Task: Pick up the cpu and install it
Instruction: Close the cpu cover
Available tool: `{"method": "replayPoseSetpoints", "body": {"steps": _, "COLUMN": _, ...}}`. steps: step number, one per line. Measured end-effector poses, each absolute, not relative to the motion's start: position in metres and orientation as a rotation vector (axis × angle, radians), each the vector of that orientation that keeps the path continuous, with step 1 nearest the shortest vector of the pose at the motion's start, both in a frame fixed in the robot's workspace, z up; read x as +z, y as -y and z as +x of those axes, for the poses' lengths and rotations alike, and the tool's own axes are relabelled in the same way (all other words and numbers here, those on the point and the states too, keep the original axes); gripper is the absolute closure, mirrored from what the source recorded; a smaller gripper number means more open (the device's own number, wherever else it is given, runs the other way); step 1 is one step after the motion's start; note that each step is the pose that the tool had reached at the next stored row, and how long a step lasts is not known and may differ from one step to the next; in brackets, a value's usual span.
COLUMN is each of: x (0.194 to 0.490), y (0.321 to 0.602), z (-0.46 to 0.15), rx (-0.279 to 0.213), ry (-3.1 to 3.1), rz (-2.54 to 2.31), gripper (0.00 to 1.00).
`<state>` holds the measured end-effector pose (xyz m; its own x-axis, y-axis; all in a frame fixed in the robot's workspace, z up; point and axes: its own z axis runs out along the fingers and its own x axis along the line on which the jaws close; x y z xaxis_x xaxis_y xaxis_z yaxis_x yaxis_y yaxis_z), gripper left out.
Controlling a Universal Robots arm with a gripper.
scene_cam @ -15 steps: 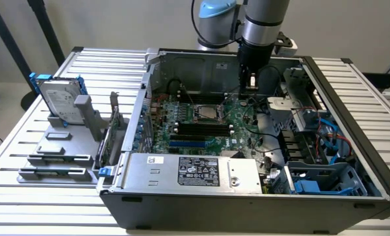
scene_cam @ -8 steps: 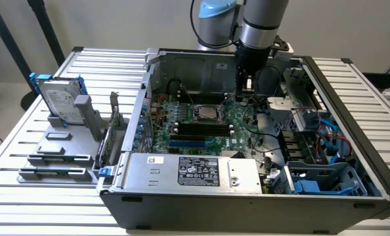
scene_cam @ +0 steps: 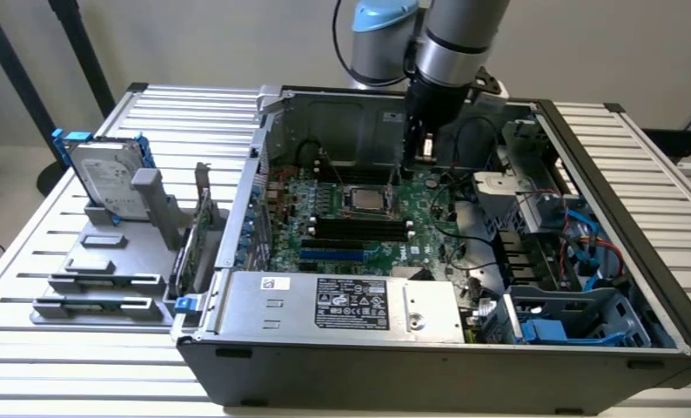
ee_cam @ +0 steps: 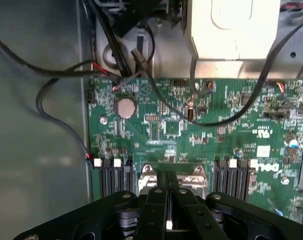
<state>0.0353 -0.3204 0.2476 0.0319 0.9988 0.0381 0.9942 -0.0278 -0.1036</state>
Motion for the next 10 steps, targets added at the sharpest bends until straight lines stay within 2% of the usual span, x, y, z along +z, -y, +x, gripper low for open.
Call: {"method": "replayPoseSetpoints", "body": {"steps": 10, "x": 0.247, "y": 0.320, "z": 0.015, "rx": 0.181, "ry": 2.060, "rz": -2.127, "gripper": 0.89}}
